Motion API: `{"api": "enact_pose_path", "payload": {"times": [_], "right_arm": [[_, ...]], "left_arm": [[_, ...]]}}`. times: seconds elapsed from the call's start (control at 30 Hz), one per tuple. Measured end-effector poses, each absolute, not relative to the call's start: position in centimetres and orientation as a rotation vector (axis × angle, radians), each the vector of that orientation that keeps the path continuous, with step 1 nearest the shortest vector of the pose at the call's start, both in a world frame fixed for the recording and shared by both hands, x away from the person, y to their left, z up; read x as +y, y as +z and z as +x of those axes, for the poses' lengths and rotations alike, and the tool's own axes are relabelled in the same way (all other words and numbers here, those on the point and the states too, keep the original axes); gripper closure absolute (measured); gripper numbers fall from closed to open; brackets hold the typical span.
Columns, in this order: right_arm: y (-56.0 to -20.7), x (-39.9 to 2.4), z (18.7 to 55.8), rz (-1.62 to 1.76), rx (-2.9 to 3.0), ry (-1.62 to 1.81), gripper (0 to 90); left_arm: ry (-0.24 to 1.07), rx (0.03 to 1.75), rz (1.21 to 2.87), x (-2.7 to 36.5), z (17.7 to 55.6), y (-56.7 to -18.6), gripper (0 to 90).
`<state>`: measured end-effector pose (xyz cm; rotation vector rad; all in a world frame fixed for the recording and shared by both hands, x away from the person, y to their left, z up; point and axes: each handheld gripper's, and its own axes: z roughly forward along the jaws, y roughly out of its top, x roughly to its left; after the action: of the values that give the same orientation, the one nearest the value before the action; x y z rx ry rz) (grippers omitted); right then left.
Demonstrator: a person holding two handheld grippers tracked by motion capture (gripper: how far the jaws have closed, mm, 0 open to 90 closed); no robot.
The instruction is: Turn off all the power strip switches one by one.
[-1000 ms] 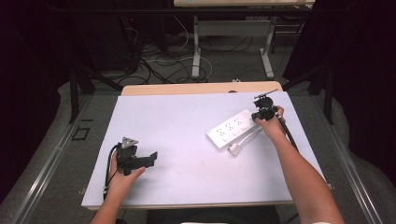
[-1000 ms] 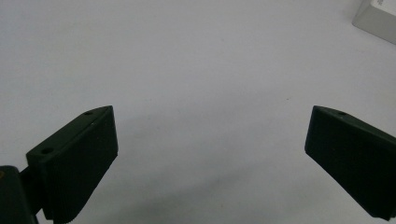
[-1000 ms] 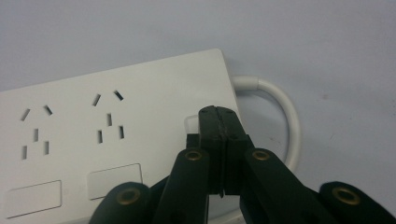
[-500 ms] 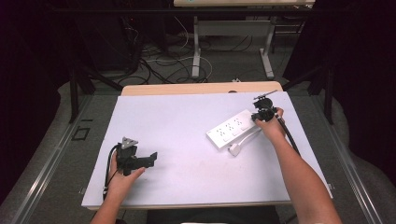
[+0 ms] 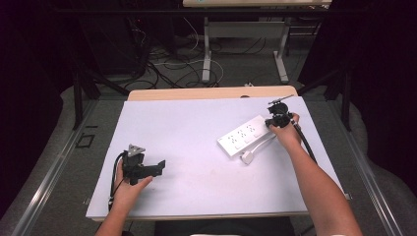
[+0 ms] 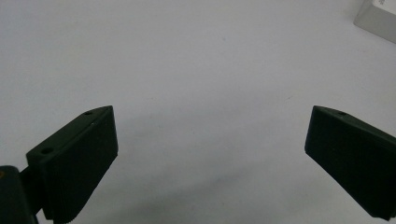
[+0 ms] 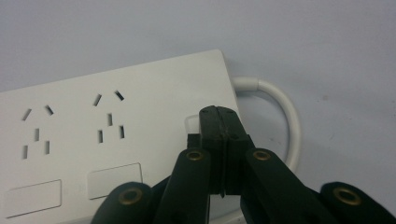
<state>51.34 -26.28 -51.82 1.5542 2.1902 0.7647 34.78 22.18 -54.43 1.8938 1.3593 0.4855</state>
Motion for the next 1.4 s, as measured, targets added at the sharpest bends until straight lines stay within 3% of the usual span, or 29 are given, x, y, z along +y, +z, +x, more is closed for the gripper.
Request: {"api": "enact_pose_path", "payload": {"times": [1.4], "right_arm": [[-49.8,-24.9,49.2,1.463,2.305,0.787,90.0]], "left_arm": [[0.480,1.360,1.901,22.2,34.8,-54.3,2.7]]}}
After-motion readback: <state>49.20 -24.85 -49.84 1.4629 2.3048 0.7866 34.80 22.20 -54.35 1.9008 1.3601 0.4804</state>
